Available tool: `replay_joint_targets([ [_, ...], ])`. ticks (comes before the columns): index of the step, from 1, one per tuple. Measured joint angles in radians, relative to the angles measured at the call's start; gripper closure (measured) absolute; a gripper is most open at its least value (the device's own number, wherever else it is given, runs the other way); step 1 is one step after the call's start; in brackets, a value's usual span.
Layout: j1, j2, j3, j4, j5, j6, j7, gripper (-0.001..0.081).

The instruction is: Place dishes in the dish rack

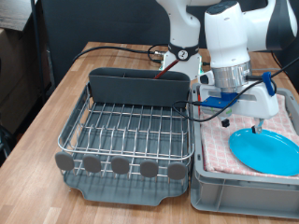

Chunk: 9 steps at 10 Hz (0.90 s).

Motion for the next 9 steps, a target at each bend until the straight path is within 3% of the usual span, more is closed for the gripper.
replay_joint_targets([
  [8, -0.026, 0.051, 0.076, 0.032, 0.114, 0.069, -0.145, 0.0003],
  [9, -0.026, 0.051, 0.080, 0.032, 0.120, 0.076, -0.147, 0.0113],
])
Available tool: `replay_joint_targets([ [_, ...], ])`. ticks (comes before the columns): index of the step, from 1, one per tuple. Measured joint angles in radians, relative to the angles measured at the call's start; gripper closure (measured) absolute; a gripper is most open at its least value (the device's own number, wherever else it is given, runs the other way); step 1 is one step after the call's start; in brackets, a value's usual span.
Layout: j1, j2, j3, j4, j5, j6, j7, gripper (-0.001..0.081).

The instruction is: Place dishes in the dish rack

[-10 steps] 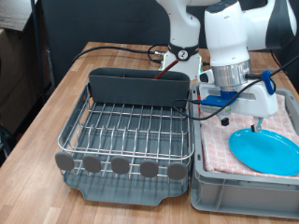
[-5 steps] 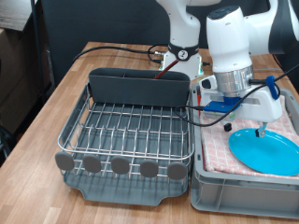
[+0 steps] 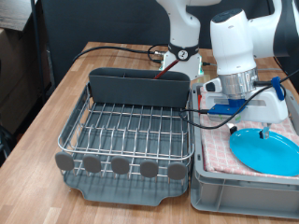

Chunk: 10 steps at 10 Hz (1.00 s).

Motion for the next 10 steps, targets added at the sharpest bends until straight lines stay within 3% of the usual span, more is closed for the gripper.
replay_joint_targets([
  [1, 0.000, 0.000, 0.002, 0.000, 0.001, 0.001, 0.000, 0.0281],
  [2, 0.000, 0.000, 0.003, 0.000, 0.002, 0.001, 0.000, 0.0281],
  [3, 0.000, 0.000, 0.005, 0.000, 0.005, 0.001, 0.000, 0.0452],
  [4, 0.000, 0.000, 0.007, -0.002, 0.014, 0.001, 0.000, 0.0452],
  [5, -0.001, 0.000, 0.007, -0.011, 0.020, 0.009, 0.000, 0.0639],
  [6, -0.001, 0.000, 0.009, -0.017, 0.029, 0.016, -0.002, 0.0639],
  [7, -0.002, 0.000, 0.013, -0.017, 0.038, 0.023, -0.010, 0.0763],
  [9, 0.001, -0.002, 0.012, -0.020, 0.035, 0.032, -0.009, 0.0769],
  [10, 0.021, -0.009, -0.015, -0.025, -0.014, 0.029, 0.030, 0.0769],
])
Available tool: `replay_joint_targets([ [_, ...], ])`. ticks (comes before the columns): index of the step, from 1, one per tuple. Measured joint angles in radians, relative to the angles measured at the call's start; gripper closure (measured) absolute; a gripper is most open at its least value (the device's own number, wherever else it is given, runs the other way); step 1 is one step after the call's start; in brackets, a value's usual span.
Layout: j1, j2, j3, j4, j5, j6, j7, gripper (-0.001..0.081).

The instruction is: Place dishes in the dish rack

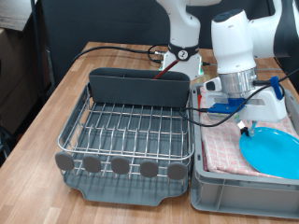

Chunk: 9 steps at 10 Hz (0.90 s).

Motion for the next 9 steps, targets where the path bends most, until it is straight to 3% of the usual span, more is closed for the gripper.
replay_joint_targets([
  [3, 0.096, -0.056, -0.139, -0.022, -0.268, -0.071, 0.217, 0.0769],
  [5, 0.137, -0.121, -0.222, -0.031, -0.472, -0.153, 0.373, 0.0784],
  [9, 0.143, -0.234, -0.281, -0.029, -0.769, -0.352, 0.560, 0.0787],
])
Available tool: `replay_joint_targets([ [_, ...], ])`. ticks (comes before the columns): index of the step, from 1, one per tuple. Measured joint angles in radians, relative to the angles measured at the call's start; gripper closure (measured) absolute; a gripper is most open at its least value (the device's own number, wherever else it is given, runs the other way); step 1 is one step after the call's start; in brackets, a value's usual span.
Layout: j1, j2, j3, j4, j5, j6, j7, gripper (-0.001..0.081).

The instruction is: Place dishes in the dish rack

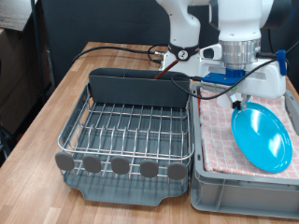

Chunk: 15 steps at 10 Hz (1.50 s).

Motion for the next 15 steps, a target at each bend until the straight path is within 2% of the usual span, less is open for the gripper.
replay_joint_targets([
  [1, -0.001, -0.027, -0.003, 0.009, -0.068, -0.064, 0.034, 0.0787],
  [3, -0.001, -0.076, -0.003, 0.033, -0.131, -0.186, 0.039, 0.0787],
  [6, -0.001, -0.133, 0.002, 0.084, -0.160, -0.347, -0.003, 0.0787],
  [8, -0.001, -0.148, 0.008, 0.140, -0.192, -0.476, -0.003, 0.0787],
  [9, 0.000, -0.153, 0.010, 0.159, -0.192, -0.492, 0.005, 0.0787],
  [11, -0.001, -0.153, 0.010, 0.162, -0.192, -0.492, 0.013, 0.0787],
  [12, -0.002, -0.153, 0.009, 0.170, -0.221, -0.542, 0.012, 0.0787],
  [14, -0.015, -0.174, 0.000, 0.209, -0.359, -0.706, -0.005, 0.0787],
  [15, -0.025, -0.189, -0.007, 0.216, -0.426, -0.752, -0.023, 0.0787],
])
